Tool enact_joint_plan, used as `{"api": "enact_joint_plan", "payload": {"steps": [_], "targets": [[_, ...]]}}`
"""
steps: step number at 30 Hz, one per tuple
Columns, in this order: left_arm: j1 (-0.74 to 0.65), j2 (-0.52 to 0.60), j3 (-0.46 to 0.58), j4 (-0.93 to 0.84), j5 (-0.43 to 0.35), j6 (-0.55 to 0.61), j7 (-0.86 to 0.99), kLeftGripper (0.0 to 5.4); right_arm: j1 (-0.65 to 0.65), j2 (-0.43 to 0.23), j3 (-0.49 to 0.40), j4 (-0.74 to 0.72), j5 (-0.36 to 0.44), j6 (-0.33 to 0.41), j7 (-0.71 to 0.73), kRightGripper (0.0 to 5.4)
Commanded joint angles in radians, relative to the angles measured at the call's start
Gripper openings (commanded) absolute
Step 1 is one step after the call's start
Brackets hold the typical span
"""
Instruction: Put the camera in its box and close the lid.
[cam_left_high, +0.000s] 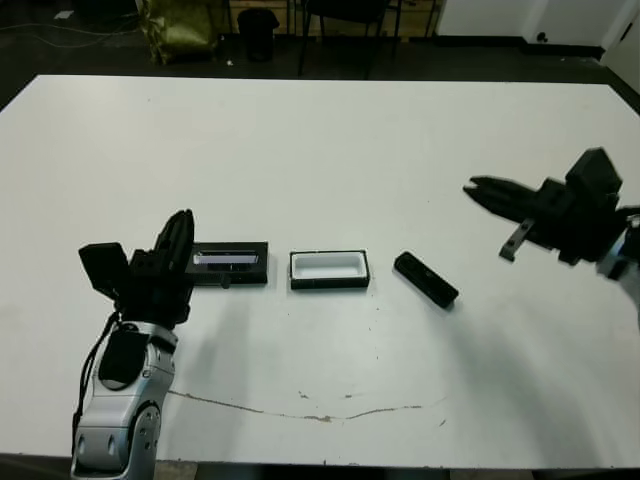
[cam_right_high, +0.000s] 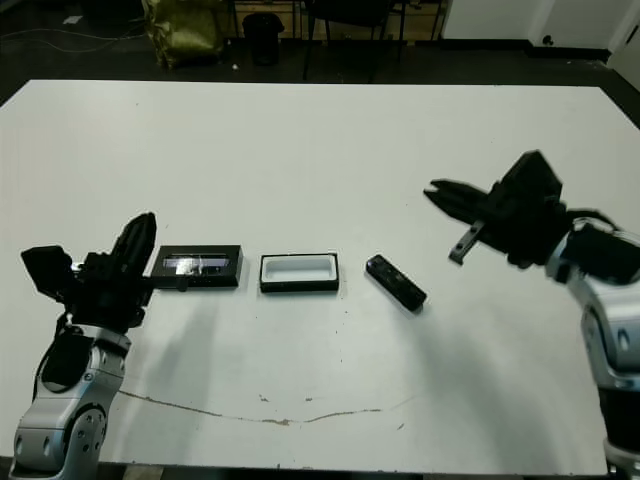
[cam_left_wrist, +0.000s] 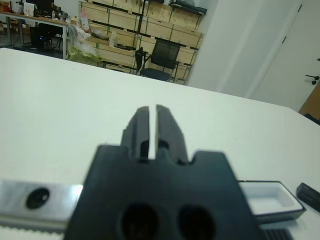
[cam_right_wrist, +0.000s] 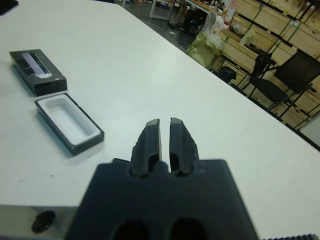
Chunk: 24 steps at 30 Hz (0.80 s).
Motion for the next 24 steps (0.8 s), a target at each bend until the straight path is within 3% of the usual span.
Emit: {"api": "enact_joint_plan", "payload": {"steps": [1, 10, 17, 20, 24], "targets": [[0.012, 0.004, 0.003, 0.004, 0.004, 0.022, 0.004, 0.04, 0.067, 0.022, -0.010, -0.027, 0.016, 0.010, -0.023, 0.00], [0.009, 0.004, 0.003, 0.011, 0.001, 0.013, -0.005, 0.04, 0.193, 0.068, -0.014, -0.033, 0.043, -0.074, -0.019, 0.00], [0.012, 0.005, 0.002, 0.012, 0.009, 0.008, -0.006, 0.04, 0.243, 0.043, -0.009, -0.049, 0.037, -0.106, 0.005, 0.00], [0.012, 0.002, 0.004, 0.012, 0.004, 0.008, -0.008, 0.04, 0.258, 0.002, -0.001, -0.077, 0.020, -0.090, 0.031, 0.00], [0.011, 0.003, 0.003, 0.010, 0.006, 0.015, -0.003, 0.00, 0.272, -0.021, 0.006, -0.086, 0.007, -0.074, 0.033, 0.56]]}}
